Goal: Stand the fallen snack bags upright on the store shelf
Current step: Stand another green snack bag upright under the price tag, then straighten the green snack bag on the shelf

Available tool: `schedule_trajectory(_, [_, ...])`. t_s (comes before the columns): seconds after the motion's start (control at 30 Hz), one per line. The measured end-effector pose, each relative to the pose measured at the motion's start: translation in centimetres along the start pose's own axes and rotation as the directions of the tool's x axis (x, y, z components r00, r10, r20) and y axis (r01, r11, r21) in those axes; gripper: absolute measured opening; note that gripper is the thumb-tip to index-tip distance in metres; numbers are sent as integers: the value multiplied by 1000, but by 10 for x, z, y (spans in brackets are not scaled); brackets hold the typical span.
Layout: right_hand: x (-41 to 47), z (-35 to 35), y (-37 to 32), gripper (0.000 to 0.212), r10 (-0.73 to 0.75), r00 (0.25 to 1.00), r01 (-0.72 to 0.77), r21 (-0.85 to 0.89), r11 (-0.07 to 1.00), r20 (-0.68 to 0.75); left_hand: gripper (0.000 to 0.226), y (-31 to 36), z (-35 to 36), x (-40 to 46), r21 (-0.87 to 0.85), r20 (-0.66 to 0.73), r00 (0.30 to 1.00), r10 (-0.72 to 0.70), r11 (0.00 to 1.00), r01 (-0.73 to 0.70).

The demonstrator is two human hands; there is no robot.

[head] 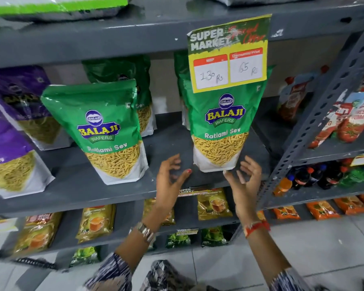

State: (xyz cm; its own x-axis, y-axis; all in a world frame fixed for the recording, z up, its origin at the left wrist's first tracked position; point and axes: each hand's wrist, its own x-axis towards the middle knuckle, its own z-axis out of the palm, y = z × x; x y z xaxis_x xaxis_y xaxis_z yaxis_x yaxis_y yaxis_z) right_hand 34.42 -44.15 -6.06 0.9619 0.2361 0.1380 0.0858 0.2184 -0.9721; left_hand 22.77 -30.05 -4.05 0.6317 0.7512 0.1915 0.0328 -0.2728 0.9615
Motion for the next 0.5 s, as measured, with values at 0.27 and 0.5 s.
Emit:
schedule_trajectory(0.27, [-46, 113, 13, 52, 32, 887, -4, -62, 998, 461, 28, -22, -124, 8, 25, -744, 667, 46, 999, -40])
schedule_trajectory(0.5, [-37, 196, 16, 97, 167, 736, -71, -170, 983, 656, 53, -34, -177, 52, -258, -278, 912, -303, 938, 233])
